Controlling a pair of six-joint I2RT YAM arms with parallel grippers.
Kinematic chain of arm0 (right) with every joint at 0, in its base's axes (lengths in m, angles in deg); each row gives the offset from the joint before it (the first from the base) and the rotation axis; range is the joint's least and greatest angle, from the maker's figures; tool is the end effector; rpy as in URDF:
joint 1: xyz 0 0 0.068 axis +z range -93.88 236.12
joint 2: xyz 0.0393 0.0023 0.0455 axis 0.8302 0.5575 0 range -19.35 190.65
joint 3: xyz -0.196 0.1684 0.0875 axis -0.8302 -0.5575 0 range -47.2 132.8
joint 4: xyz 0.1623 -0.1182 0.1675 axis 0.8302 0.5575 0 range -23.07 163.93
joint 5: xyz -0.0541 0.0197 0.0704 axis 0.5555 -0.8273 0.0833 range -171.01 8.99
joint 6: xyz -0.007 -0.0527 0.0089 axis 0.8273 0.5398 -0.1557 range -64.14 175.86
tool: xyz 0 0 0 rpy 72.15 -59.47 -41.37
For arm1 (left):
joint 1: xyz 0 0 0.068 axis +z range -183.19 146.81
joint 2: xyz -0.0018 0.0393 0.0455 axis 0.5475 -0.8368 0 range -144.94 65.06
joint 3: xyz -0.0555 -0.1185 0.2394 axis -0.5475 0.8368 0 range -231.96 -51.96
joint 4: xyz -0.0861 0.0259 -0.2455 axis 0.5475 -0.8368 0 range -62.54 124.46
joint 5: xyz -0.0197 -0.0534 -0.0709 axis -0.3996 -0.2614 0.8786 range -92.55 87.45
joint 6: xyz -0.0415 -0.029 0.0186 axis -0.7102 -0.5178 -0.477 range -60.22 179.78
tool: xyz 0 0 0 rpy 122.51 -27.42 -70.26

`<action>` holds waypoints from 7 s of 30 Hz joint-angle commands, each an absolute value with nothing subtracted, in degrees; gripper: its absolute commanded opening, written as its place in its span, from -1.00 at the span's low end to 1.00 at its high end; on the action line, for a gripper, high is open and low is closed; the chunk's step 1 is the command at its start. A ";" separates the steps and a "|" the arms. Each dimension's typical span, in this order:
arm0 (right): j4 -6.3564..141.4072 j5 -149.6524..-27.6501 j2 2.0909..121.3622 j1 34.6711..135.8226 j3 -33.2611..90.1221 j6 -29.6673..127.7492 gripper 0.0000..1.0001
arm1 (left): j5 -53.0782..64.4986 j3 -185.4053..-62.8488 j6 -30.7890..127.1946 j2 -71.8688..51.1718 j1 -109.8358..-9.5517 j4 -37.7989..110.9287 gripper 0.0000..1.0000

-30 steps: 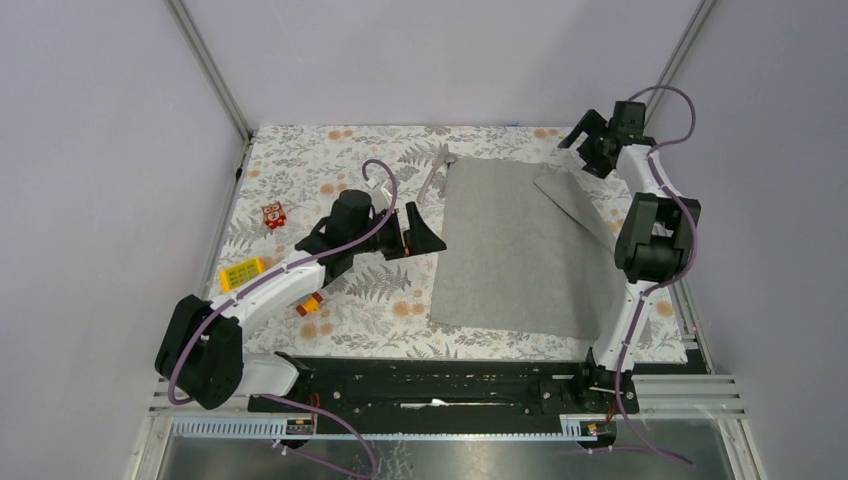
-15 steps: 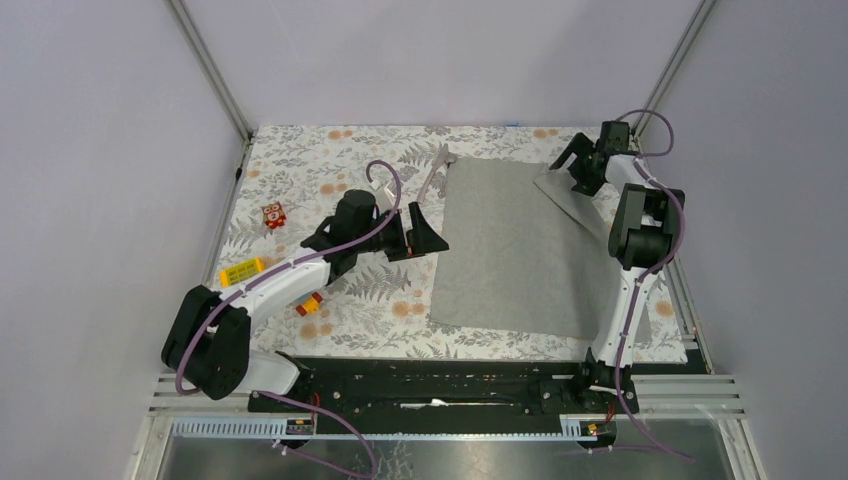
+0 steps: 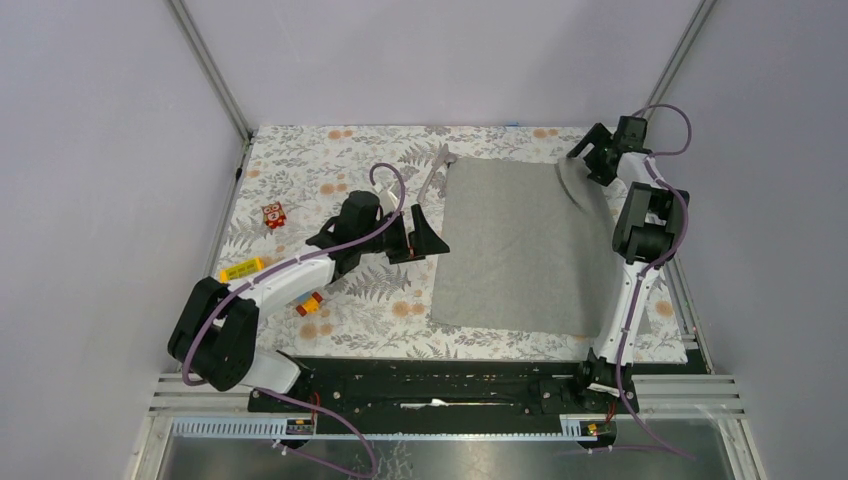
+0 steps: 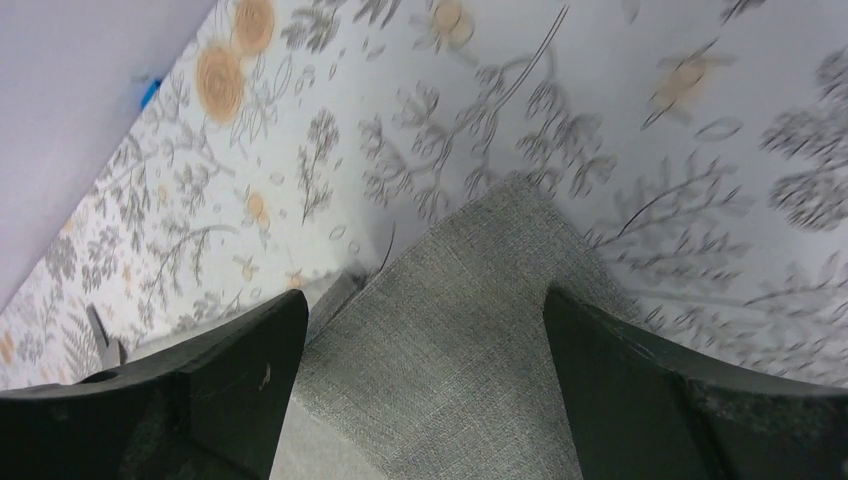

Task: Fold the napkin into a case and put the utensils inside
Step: Smooth out the crumpled napkin at the center of the board, then pick up the flattened napkin from the center of the board.

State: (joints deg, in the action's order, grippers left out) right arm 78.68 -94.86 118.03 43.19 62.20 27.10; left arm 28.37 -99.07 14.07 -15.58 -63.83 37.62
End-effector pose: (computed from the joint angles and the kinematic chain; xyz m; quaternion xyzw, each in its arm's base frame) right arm 0.5305 -0.1131 0.1609 0.2719 0.8581 0.1661 0.4026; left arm 0.2528 -0.1709 0.2358 0.0217 0.8464 -0.4780 0.2338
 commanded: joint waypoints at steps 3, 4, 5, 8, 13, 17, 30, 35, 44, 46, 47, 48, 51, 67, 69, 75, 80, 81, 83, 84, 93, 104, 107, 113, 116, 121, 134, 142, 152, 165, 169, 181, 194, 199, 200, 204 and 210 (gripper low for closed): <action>83.12 -88.04 123.42 41.79 66.93 28.69 0.93 | 29.38 -100.83 14.17 -16.98 -63.74 40.71 0.97; 82.92 -87.36 123.32 41.79 66.96 28.87 0.93 | 29.33 -100.75 14.17 -17.07 -63.75 40.70 0.97; 82.78 -86.75 123.37 41.77 67.31 29.22 0.94 | 29.35 -100.74 14.24 -17.29 -63.78 40.70 0.97; 83.79 -83.34 123.20 41.77 67.89 29.07 0.94 | 29.74 -100.97 14.25 -17.89 -63.78 40.75 0.97; 84.33 -78.33 121.78 41.71 66.73 28.87 0.95 | 29.90 -101.20 14.08 -18.22 -63.73 41.01 0.97; 85.95 -75.11 121.54 41.75 67.15 30.39 0.95 | 29.71 -100.42 14.08 -17.92 -63.78 41.22 0.97; 91.92 -71.03 118.15 41.84 72.44 35.86 0.99 | 30.11 -100.47 14.08 -16.98 -63.77 41.41 0.97; 94.36 -67.65 109.01 43.20 69.17 39.22 0.99 | 29.88 -98.87 14.10 -14.39 -63.74 40.97 0.97; 92.18 -78.38 92.10 43.00 45.30 33.72 0.99 | 31.23 -97.80 14.58 -9.84 -63.78 38.91 0.97; 90.22 -80.32 88.35 42.51 38.79 32.14 0.99 | 31.35 -97.48 14.88 -8.48 -63.91 37.94 0.97; 89.42 -80.85 86.41 42.31 35.64 31.33 0.99 | 31.39 -97.30 15.07 -7.87 -63.99 37.44 0.97; 88.62 -80.91 84.52 42.17 32.88 30.97 0.99 | 31.50 -97.11 15.27 -7.21 -63.99 37.03 0.97; 87.54 -80.55 78.97 41.75 25.03 31.06 0.99 | 32.17 -96.72 15.78 -5.87 -64.10 35.80 0.97; 81.33 -86.14 70.84 29.99 2.63 31.17 0.99 | 32.94 -94.94 16.01 0.62 -64.09 32.83 0.97; 82.27 -84.12 70.87 29.06 2.37 31.15 0.99 | 32.96 -94.89 16.14 1.17 -64.13 32.28 0.97; 85.77 -76.77 69.96 27.64 3.34 32.19 0.99 | 33.20 -94.33 16.58 2.48 -64.12 31.04 0.97; 86.78 -77.97 71.76 24.94 3.52 32.21 0.99 | 33.55 -94.56 17.25 3.80 -64.14 29.44 0.97; 87.10 -77.76 71.75 24.90 3.62 32.30 0.99 | 33.50 -94.65 17.46 4.14 -64.13 28.97 0.97; 87.63 -76.50 70.72 24.95 3.98 32.43 0.99 | 33.33 -94.91 18.11 4.61 -64.13 28.03 0.97; 88.34 -75.69 69.29 24.97 4.47 32.51 0.99 | 33.31 -95.05 18.45 4.79 -64.13 27.57 0.97; 97.71 -66.79 55.81 25.25 2.46 27.43 0.99 | 35.78 -94.79 18.48 3.18 -64.13 29.51 0.98; 106.91 -57.60 41.35 16.09 -6.27 17.64 0.29 | 37.35 -92.84 15.96 10.46 -64.20 29.63 0.97; 108.21 -58.58 43.08 16.12 -5.95 16.75 0.29 | 37.58 -92.56 15.67 11.39 -64.21 29.63 0.97; 111.97 -57.16 50.82 16.08 -4.37 14.02 0.48 | 37.18 -93.38 15.71 11.70 -64.22 29.63 0.97; 108.51 -58.35 49.64 15.93 -6.84 14.14 0.59 | 37.51 -93.70 16.07 11.14 -64.22 29.52 0.97; 103.64 -60.41 49.90 14.23 -11.40 13.65 0.61 | 37.14 -93.53 16.46 10.54 -64.22 29.35 0.97; 97.70 -63.37 51.45 9.57 -11.94 17.52 0.48 | 37.41 -93.75 17.16 7.52 -64.22 29.79 0.97; 95.07 -62.99 54.33 9.35 -12.57 17.57 0.47 | 37.57 -94.23 17.26 6.24 -64.22 30.31 0.97; 89.83 -67.45 54.95 9.34 -15.58 16.90 0.28 | 37.33 -94.52 16.98 6.54 -64.18 29.98 0.97; 87.27 -70.89 53.78 9.35 -17.26 18.19 -0.49 | 36.78 -94.06 16.63 6.79 -64.20 30.25 0.97; 88.44 -71.60 52.27 9.36 -16.46 19.07 -0.90 | 36.44 -93.76 16.61 6.83 -64.21 30.14 0.97; 101.91 -65.45 47.02 9.54 -13.20 12.84 -1.00 | 6.79 -96.30 0.91 -1.08 -71.84 12.71 0.97; 97.20 -73.35 37.48 9.62 -19.63 14.54 -1.00 | -3.43 -108.04 -26.38 -23.18 -83.86 -7.26 0.86; 95.96 -73.74 38.82 9.70 -19.53 15.35 -1.00 | -4.87 -109.73 -33.68 -27.07 -85.78 -7.57 0.42; 95.72 -73.72 39.34 9.71 -19.43 15.57 -1.00 | -5.18 -110.56 -34.56 -28.00 -85.76 -8.22 0.37; 94.79 -74.95 40.16 10.05 -19.72 16.10 -1.00 | -5.61 -113.21 -37.88 -31.51 -86.40 -10.54 0.28; 94.09 -74.83 40.79 11.55 -19.72 16.31 -1.00 | -4.39 -116.72 -41.19 -36.62 -87.08 -14.04 0.24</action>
